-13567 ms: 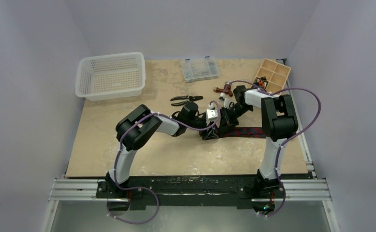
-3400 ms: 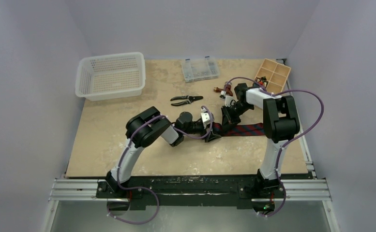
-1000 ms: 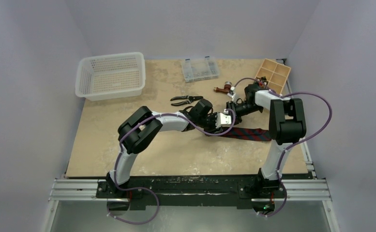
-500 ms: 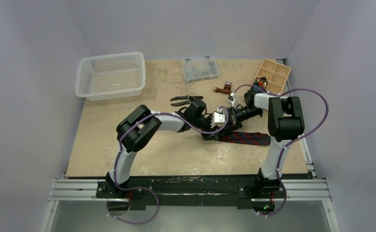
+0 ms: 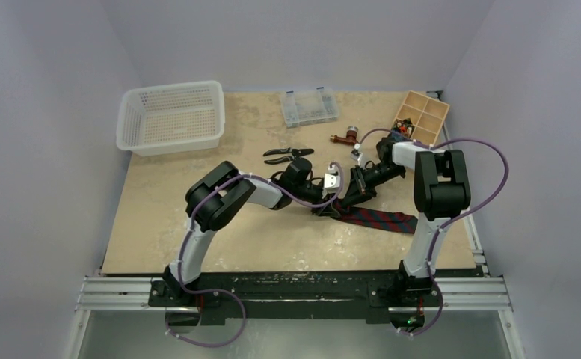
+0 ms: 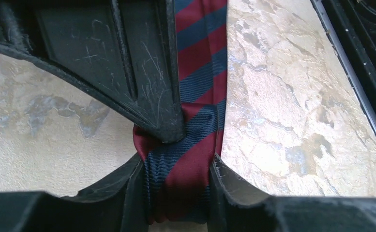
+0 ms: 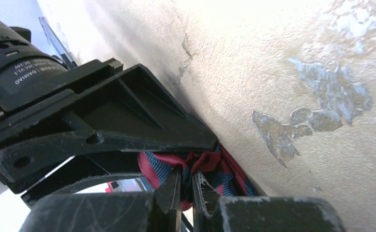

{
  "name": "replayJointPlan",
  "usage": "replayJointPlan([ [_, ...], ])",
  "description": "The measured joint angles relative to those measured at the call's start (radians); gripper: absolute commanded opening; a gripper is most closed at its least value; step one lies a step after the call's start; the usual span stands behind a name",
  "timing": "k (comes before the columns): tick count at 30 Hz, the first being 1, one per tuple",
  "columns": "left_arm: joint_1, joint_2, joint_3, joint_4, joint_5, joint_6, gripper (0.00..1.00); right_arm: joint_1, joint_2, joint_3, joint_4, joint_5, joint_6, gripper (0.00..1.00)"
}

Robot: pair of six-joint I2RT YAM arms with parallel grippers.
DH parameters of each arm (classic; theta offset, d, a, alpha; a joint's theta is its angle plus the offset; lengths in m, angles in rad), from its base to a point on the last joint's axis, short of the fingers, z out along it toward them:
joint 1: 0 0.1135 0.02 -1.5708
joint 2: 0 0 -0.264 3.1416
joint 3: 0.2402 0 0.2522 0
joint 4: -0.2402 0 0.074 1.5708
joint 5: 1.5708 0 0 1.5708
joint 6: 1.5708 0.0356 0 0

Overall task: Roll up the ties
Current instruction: Roll the tie at the center of the board.

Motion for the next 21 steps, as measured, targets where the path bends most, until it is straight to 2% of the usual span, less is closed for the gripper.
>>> replayJointPlan([
  [2, -0.008, -0.007, 0.001, -0.021, -0.017, 0.021, 0.09, 0.002, 0.000, 0.011, -0.012, 0.013, -0.010, 0.19],
  [5, -0.020, -0.034, -0.010, -0.064, -0.078, 0.066, 0.00, 0.010, 0.003, 0.045, -0.045, 0.035, -0.030, 0.38],
  [9, -0.038, -0.080, -0.042, -0.108, -0.212, 0.103, 0.00, 0.017, 0.023, 0.143, -0.100, 0.095, -0.072, 0.50],
  [12, -0.021, -0.094, -0.038, -0.140, -0.282, 0.084, 0.00, 0.008, 0.031, 0.239, -0.120, 0.116, -0.093, 0.52],
  [14, 0.006, -0.101, -0.034, -0.156, -0.331, 0.060, 0.00, -0.005, 0.031, 0.307, -0.136, 0.128, -0.102, 0.51],
  [18, 0.054, -0.106, -0.015, -0.186, -0.406, 0.036, 0.00, -0.023, 0.031, 0.373, -0.148, 0.133, -0.116, 0.36],
  [21, 0.064, -0.106, 0.013, -0.231, -0.439, 0.034, 0.00, -0.026, 0.031, 0.354, -0.151, 0.139, -0.112, 0.32],
])
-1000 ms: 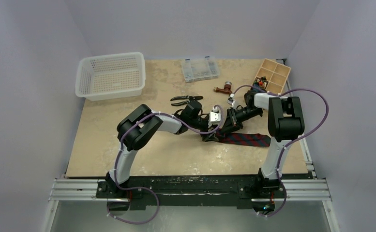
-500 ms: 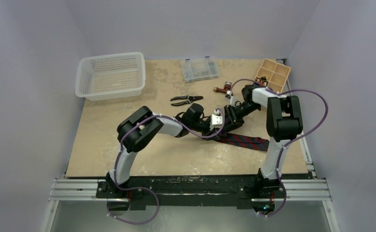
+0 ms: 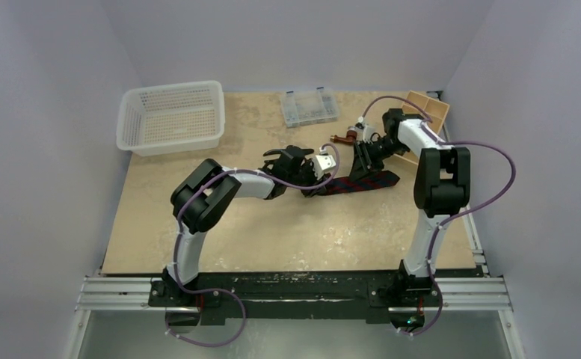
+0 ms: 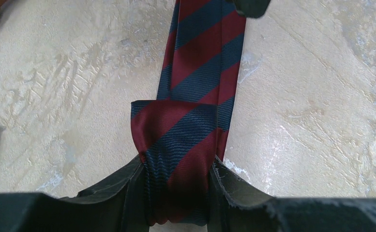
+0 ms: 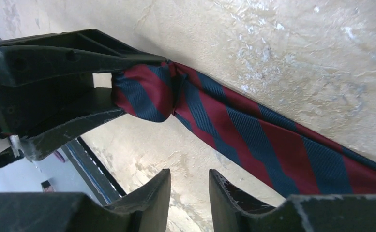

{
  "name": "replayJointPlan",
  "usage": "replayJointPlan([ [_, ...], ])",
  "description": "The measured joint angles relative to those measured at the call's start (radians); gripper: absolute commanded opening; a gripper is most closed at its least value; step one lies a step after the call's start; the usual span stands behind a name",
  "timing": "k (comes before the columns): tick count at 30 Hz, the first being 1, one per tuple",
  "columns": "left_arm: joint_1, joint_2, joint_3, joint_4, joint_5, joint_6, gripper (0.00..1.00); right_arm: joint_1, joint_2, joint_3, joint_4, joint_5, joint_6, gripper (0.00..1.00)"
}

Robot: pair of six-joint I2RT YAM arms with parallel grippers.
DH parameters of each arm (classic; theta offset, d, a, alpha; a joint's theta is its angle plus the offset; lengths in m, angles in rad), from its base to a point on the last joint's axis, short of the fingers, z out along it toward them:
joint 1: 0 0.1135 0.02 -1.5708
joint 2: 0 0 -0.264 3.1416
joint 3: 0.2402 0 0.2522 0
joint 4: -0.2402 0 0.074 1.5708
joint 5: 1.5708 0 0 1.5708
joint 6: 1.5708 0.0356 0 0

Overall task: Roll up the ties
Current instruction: Roll the tie at the center of the board.

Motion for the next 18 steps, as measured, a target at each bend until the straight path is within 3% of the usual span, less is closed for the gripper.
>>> replayJointPlan([
  [14, -0.002, 0.000, 0.023, -0.052, 0.013, 0.066, 0.00, 0.017, 0.085, -0.061, 0.176, 0.080, 0.107, 0.14],
  [18, 0.016, 0.003, 0.060, -0.132, 0.058, 0.086, 0.00, 0.019, 0.102, -0.067, 0.168, 0.083, 0.111, 0.10],
])
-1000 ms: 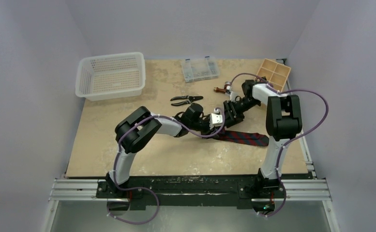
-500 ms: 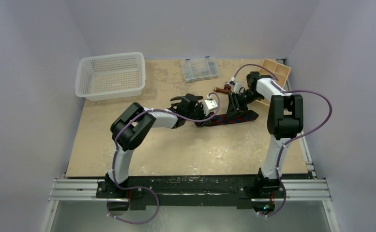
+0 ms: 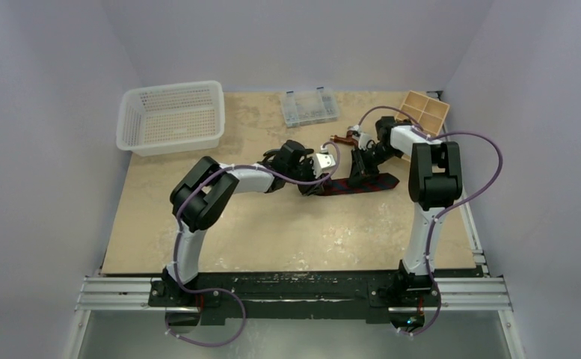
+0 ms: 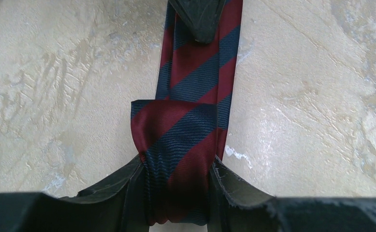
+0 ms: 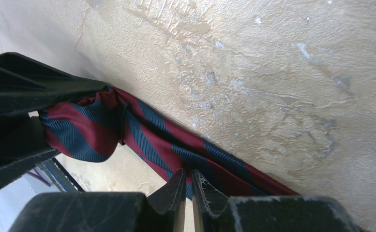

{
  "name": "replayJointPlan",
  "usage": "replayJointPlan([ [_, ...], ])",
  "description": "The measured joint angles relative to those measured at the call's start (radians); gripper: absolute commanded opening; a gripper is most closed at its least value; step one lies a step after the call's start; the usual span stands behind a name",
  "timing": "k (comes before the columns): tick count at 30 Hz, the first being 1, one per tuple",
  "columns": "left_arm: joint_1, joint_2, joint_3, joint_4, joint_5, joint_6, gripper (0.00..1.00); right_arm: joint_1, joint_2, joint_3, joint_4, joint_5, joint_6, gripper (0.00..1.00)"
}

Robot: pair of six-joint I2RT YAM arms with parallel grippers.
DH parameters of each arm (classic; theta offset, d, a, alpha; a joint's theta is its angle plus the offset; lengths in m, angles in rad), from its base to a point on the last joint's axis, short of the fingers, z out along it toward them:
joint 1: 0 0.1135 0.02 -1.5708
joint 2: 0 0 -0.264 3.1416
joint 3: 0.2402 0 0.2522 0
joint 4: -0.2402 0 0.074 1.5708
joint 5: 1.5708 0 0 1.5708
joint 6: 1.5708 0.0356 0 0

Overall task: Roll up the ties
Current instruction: Roll the tie at the center of the board.

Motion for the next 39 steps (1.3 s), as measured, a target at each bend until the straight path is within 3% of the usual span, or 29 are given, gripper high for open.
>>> replayJointPlan([
  [4, 0.031, 0.008, 0.031, -0.079, 0.082, 0.007, 0.00, 0.002, 0.001, 0.001, -0.006, 0.014, 0.000, 0.07],
  [10, 0.035, -0.044, -0.036, -0.101, 0.126, 0.027, 0.00, 0.021, -0.006, -0.027, -0.035, 0.010, -0.001, 0.07],
  [23, -0.016, -0.148, -0.147, -0.087, 0.072, 0.014, 0.00, 0.027, -0.016, -0.081, -0.091, -0.006, 0.000, 0.07],
  [33, -0.024, -0.182, -0.137, -0.117, 0.063, 0.015, 0.05, 0.028, -0.016, -0.085, -0.093, -0.005, -0.001, 0.07],
  [39, -0.039, -0.182, -0.131, -0.174, 0.079, 0.110, 0.03, 0.031, -0.016, -0.085, -0.100, -0.003, -0.001, 0.07],
])
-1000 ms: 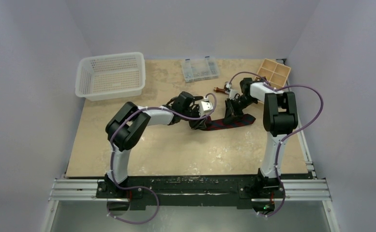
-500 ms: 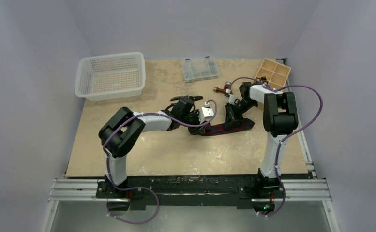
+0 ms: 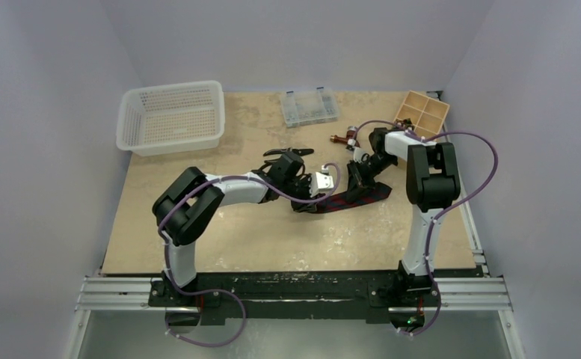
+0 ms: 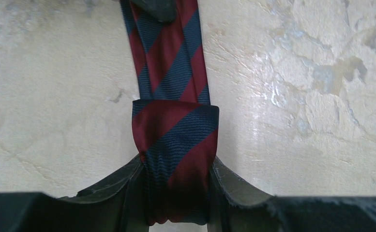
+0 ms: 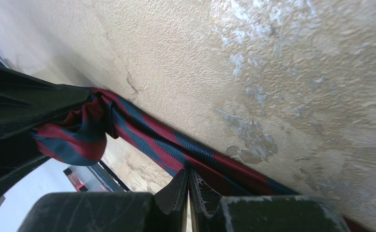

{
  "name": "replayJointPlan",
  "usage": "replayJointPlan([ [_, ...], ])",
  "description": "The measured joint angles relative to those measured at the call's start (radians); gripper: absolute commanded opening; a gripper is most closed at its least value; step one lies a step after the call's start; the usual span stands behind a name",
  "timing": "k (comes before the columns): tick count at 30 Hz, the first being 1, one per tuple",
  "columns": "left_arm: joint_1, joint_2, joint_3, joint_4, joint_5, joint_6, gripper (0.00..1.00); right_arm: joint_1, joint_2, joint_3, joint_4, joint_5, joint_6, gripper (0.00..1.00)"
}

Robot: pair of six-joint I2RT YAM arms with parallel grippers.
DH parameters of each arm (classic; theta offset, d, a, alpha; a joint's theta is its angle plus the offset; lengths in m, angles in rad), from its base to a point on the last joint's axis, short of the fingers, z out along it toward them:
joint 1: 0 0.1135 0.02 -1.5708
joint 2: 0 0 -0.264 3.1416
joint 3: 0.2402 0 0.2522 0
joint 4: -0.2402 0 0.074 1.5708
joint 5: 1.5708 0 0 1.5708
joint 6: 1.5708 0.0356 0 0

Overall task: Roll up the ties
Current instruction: Roll the tie at the center of the board.

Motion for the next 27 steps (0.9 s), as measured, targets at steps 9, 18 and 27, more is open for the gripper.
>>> replayJointPlan([
  [9, -0.033, 0.058, 0.098, -0.140, -0.095, 0.070, 0.00, 0.005, -0.015, 0.000, -0.019, 0.032, -0.019, 0.15],
  [18, -0.039, 0.092, 0.166, -0.204, -0.126, 0.079, 0.00, -0.052, -0.101, 0.059, -0.068, 0.057, -0.091, 0.40],
  [27, -0.044, 0.093, 0.169, -0.209, -0.137, 0.086, 0.00, -0.111, -0.140, 0.093, -0.054, 0.171, -0.097, 0.51],
])
